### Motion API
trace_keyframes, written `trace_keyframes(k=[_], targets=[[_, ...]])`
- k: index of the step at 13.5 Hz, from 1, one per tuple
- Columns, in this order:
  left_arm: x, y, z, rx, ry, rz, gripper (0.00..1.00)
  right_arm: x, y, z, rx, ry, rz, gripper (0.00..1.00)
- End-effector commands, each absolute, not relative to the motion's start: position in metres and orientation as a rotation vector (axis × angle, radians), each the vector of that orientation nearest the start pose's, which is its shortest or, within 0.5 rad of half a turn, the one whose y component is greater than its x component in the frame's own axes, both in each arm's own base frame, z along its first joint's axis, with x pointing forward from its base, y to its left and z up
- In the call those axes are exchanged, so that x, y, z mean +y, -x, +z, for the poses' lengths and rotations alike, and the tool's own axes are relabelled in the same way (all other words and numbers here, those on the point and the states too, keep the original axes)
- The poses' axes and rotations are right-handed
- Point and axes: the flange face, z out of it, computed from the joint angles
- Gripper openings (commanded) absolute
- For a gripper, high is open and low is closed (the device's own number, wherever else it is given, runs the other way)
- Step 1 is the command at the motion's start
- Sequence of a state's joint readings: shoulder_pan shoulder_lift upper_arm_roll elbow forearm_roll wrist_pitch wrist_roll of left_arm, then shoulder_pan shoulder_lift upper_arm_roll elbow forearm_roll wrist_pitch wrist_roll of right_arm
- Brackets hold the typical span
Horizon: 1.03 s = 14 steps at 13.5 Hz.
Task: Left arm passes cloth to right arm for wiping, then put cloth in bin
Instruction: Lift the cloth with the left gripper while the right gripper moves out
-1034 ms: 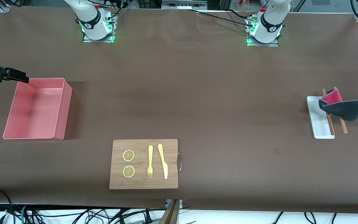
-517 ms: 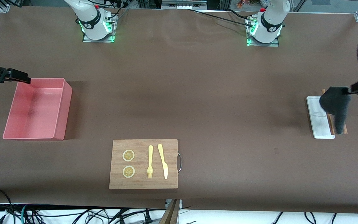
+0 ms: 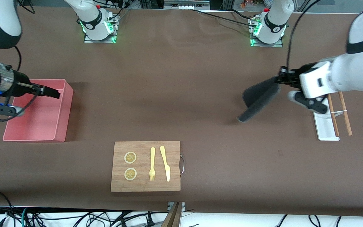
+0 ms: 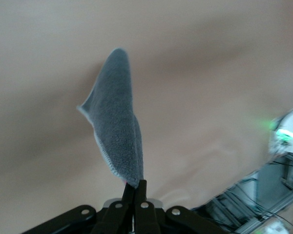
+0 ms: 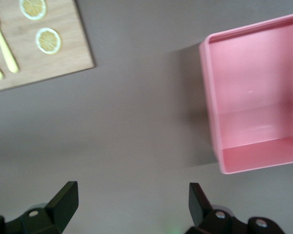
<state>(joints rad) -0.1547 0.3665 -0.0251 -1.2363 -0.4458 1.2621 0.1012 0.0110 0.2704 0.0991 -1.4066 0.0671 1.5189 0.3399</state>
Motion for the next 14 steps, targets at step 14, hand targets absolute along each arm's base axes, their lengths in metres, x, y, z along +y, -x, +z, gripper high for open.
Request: trace_keyframes(k=[14], targets=[[-0.308,-0.671,0.538,-1.809,3.495,1.041,0.0,0.26,-0.655,0.429,0.864,2.787,0.164,1.0]])
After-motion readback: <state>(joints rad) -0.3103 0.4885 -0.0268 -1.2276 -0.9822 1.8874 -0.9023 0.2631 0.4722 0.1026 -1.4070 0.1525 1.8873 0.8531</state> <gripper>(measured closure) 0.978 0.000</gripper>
